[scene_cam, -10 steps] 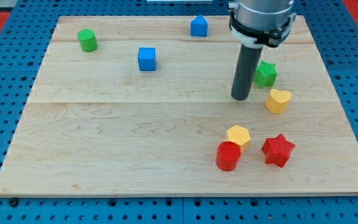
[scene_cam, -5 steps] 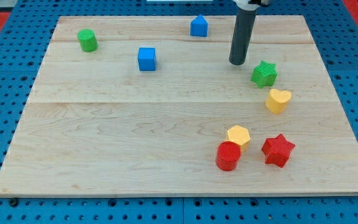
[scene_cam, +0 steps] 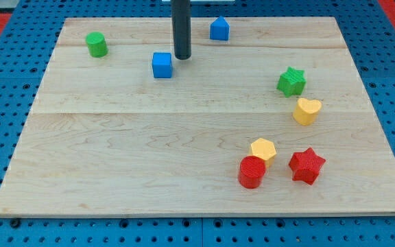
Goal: Push the blue cube towards the center left of the board
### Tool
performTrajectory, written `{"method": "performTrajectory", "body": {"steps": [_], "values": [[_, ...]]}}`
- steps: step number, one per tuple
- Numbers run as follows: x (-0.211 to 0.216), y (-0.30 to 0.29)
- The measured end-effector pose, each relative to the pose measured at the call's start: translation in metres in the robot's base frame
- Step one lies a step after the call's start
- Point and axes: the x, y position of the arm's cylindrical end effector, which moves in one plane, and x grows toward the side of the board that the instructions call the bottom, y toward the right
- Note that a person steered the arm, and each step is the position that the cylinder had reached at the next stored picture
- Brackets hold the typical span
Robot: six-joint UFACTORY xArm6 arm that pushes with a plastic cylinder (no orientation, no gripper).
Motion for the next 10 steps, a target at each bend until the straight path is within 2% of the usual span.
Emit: {"method": "performTrajectory", "body": {"steps": [2, 4, 5, 6, 7, 8, 10], "values": [[0.000, -0.004], [0.017, -0.045], [0.024, -0.034], [0.028, 0.007], [0.029, 0.003], [0.045, -0.009], [0.048, -0.047]]}}
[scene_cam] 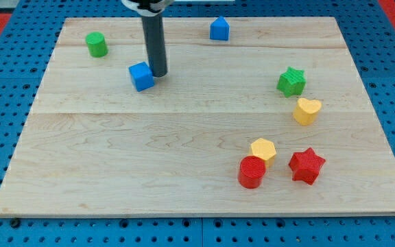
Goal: Push the blue cube towards the center left of the board
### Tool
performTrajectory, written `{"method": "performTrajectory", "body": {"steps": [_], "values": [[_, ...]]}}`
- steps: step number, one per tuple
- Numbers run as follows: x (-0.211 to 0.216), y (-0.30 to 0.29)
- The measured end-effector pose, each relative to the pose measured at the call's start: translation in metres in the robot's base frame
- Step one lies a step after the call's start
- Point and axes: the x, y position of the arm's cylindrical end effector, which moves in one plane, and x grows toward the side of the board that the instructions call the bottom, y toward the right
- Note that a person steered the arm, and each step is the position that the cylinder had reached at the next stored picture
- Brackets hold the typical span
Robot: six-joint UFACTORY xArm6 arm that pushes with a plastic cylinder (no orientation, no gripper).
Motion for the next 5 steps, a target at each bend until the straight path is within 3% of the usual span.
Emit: {"method": "performTrajectory", "body": {"steps": [2, 3, 5], "values": [[0.014, -0.059], [0.017, -0.057], [0.024, 0.017]]}}
